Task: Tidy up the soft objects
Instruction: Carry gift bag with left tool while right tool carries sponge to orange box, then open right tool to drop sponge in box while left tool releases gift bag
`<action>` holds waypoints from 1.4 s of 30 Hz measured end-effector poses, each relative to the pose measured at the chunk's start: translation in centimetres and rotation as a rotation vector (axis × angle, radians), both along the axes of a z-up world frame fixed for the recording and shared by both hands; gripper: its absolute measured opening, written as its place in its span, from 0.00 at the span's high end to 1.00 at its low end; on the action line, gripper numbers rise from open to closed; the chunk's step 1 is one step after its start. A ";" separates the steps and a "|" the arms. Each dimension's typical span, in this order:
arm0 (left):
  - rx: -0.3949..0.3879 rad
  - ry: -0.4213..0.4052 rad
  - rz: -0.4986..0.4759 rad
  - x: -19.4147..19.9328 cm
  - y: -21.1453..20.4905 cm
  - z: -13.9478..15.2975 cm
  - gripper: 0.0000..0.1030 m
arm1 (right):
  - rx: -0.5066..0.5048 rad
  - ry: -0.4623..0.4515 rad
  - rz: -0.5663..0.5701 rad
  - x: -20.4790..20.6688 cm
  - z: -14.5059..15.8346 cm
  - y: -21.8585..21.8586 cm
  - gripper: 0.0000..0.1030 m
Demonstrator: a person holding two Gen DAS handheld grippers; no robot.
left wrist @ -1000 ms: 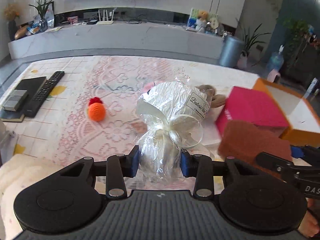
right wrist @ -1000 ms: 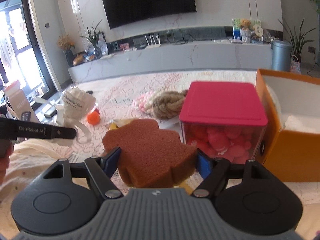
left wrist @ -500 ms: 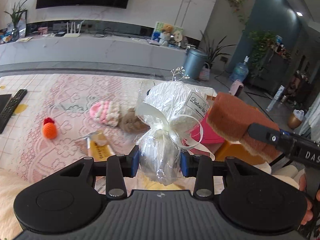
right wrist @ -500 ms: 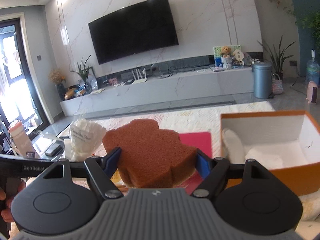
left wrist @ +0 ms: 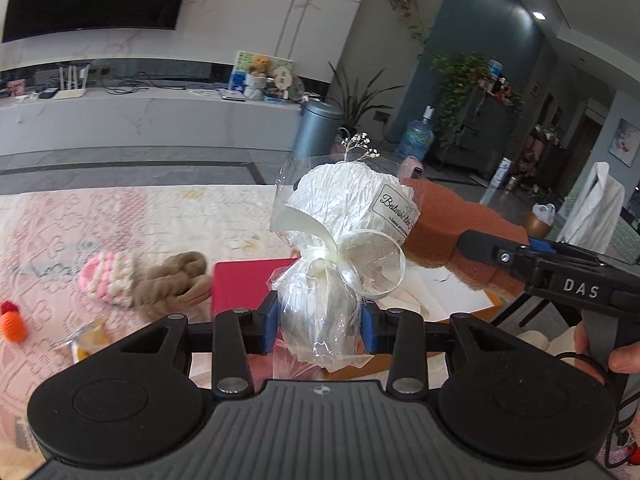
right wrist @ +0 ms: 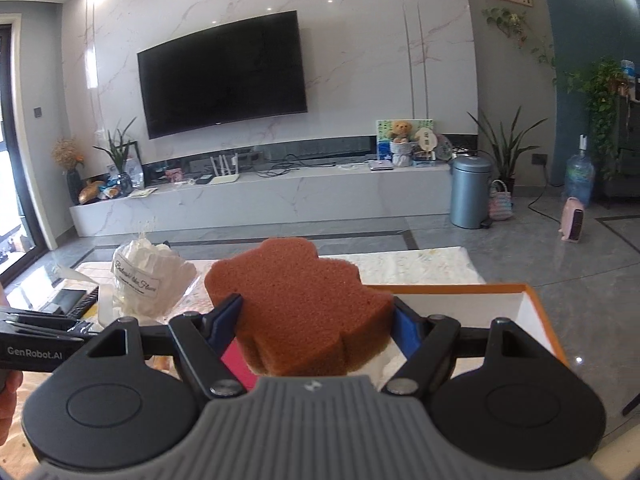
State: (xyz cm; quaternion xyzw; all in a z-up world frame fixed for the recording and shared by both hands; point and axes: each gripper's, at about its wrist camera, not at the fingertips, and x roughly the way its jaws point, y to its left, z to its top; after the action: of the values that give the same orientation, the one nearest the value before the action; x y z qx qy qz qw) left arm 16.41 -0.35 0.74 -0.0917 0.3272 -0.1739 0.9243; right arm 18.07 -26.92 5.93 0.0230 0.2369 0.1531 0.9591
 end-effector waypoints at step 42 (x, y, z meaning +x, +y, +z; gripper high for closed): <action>0.183 0.176 -0.237 11.8 -11.9 -7.8 0.56 | -0.247 0.387 -0.249 13.7 -12.4 -5.0 0.23</action>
State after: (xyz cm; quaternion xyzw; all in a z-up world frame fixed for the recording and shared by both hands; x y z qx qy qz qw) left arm 28.21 -12.23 -7.08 0.0171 0.4297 -0.2427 0.8696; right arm 31.75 -31.88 -6.49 -0.0363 0.4281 -0.0033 0.9030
